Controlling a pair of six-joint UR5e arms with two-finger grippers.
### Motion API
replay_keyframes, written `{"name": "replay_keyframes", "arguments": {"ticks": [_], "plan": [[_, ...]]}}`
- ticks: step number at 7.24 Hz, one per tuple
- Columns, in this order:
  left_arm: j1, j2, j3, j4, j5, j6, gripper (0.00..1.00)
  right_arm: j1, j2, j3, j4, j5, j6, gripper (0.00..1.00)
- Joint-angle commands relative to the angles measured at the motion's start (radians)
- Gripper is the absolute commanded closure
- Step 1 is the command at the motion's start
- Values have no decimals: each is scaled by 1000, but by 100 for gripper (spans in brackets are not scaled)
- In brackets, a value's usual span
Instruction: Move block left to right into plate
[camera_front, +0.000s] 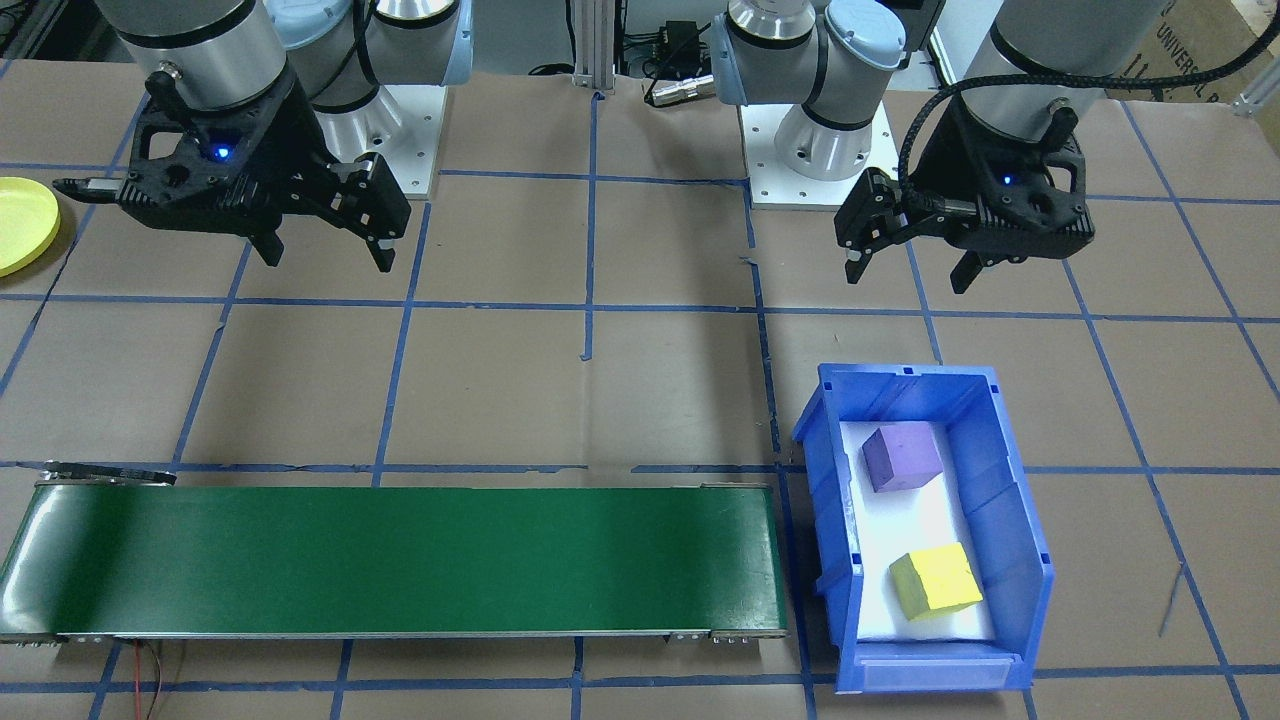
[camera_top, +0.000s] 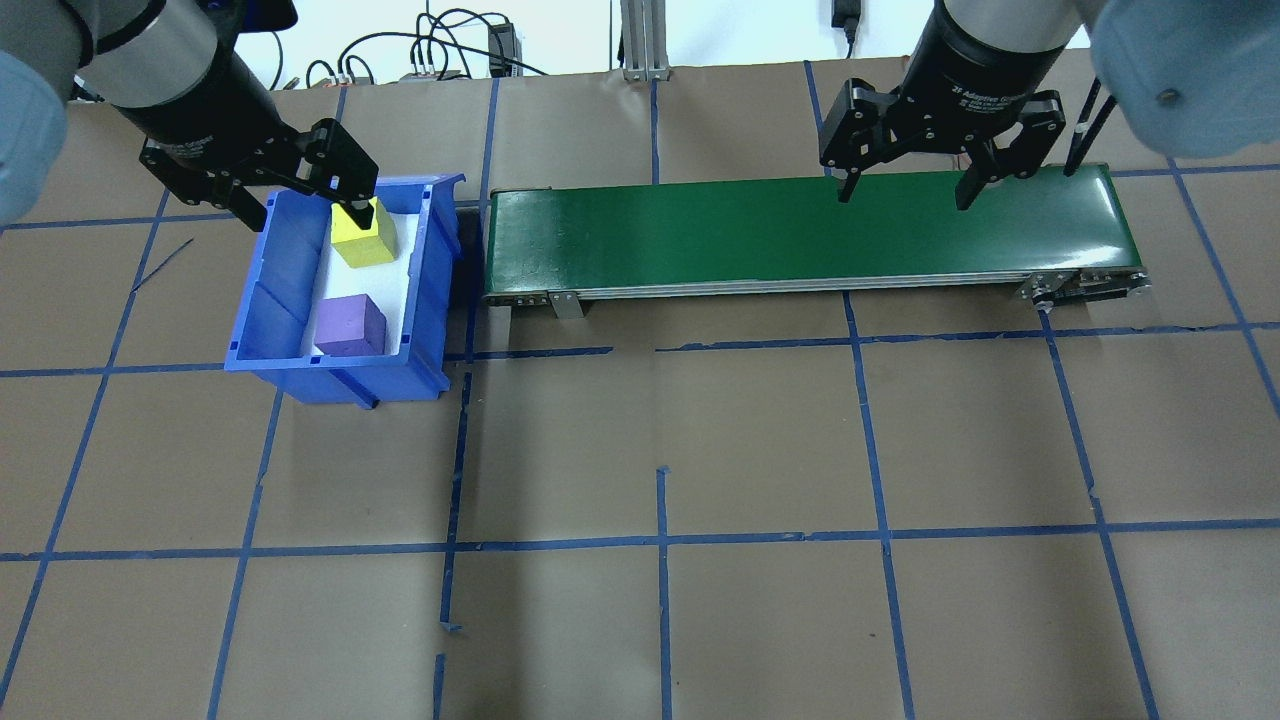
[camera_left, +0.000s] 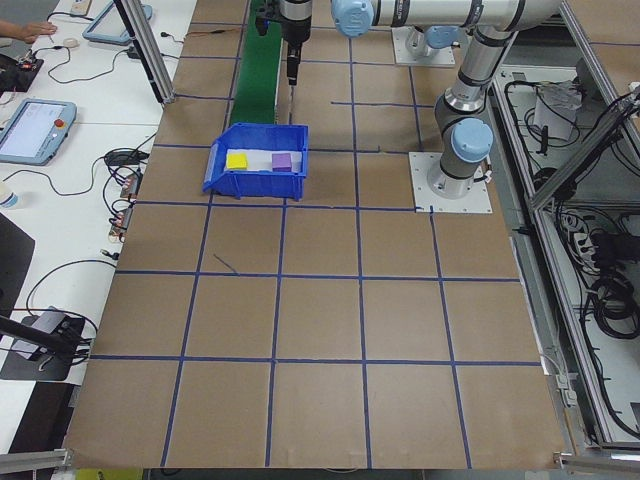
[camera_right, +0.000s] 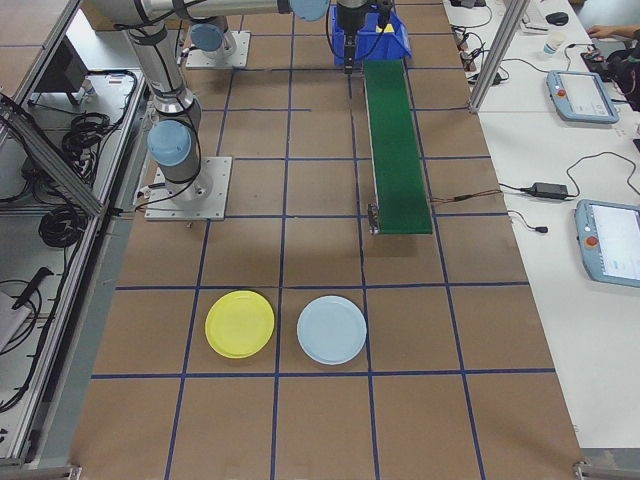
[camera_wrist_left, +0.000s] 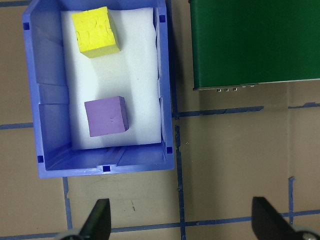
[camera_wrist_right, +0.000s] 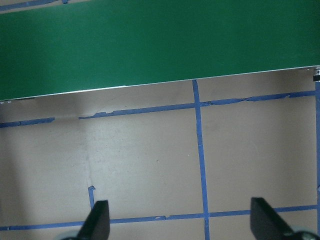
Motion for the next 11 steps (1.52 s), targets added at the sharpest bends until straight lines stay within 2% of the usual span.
{"name": "replay_keyframes", "arguments": {"ticks": [1,3,4,6,7,8,11], "plan": [[0,-2,-2,3,7,6,0,0,0,2,0,0,-2,0],[12,-1,8,9,11,16,0,-2,0,3,2,0,-2,0],[23,-19,8,53,10,14,0,5,0,2,-2,0,0,0],[54,-130,-2,251,11,61,0,5,0,3,-2,0,0,0],[71,-175,-8,320,16,188,0,5,0,3,-2,0,-2,0],[106,-195,-11,320,18,210,0,3,0,5,-2,0,-2,0],[115,-283,-51,319,53,137,0,3,2,6,-2,0,-2,0]]}}
